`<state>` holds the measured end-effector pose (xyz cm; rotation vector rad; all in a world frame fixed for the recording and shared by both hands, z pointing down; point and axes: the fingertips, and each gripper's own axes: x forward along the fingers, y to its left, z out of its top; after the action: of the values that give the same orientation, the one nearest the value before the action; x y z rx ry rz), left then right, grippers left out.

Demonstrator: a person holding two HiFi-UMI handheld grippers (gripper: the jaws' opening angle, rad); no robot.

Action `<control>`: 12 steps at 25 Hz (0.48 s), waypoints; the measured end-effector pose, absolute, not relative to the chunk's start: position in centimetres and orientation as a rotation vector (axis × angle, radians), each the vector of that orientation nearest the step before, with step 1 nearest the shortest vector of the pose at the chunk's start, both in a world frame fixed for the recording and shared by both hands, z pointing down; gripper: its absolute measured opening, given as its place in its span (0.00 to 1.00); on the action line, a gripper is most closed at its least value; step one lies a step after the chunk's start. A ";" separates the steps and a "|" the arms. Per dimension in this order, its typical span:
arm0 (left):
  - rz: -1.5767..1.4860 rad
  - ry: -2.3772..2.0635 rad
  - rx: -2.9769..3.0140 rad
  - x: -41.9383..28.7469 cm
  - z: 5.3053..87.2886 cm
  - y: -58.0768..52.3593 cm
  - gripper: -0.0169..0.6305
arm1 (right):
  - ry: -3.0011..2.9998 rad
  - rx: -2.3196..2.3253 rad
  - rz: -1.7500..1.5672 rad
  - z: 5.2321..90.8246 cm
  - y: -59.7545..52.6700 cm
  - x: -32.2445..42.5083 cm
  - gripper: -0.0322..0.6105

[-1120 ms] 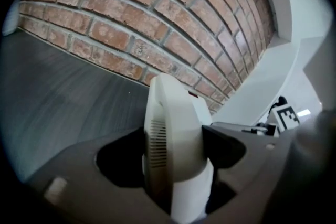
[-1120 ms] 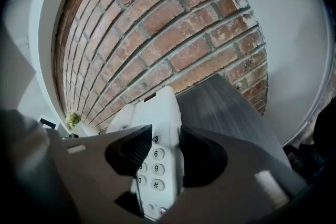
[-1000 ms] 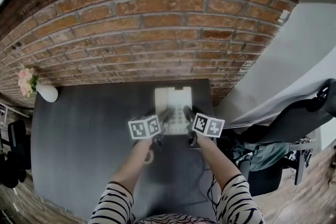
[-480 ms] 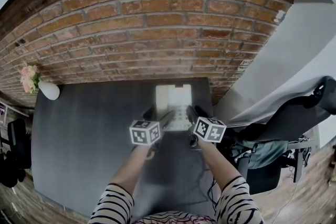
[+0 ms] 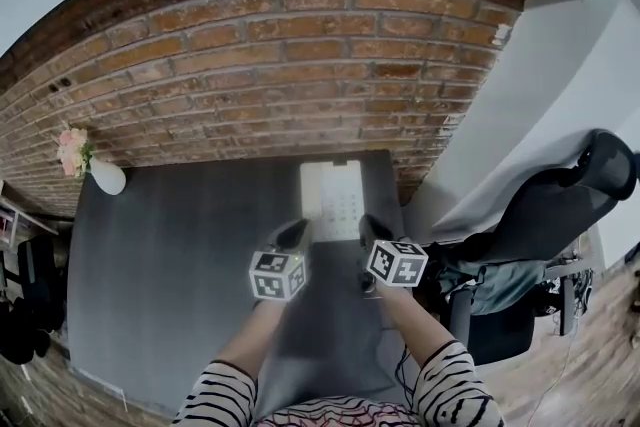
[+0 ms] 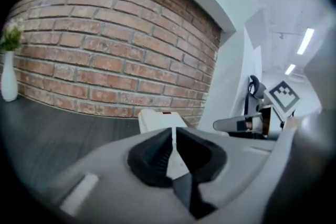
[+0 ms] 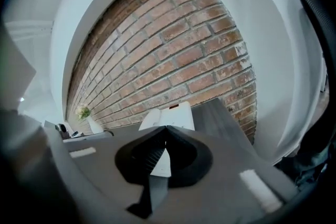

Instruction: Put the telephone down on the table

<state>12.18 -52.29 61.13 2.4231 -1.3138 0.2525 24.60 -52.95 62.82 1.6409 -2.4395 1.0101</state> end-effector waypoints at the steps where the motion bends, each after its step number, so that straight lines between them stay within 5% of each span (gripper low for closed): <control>1: 0.250 -1.324 2.430 12.0 60.7 -51.3 0.04 | -2.442 1.646 1.001 62.4 -52.1 24.5 0.05; 12: 0.233 -1.301 2.477 10.3 57.7 -39.9 0.03 | -2.531 1.681 0.954 58.6 -40.9 22.6 0.05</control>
<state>10.35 -39.85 57.73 2.4771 -1.3011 0.2329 22.60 -40.94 58.56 1.6807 -2.5305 0.9536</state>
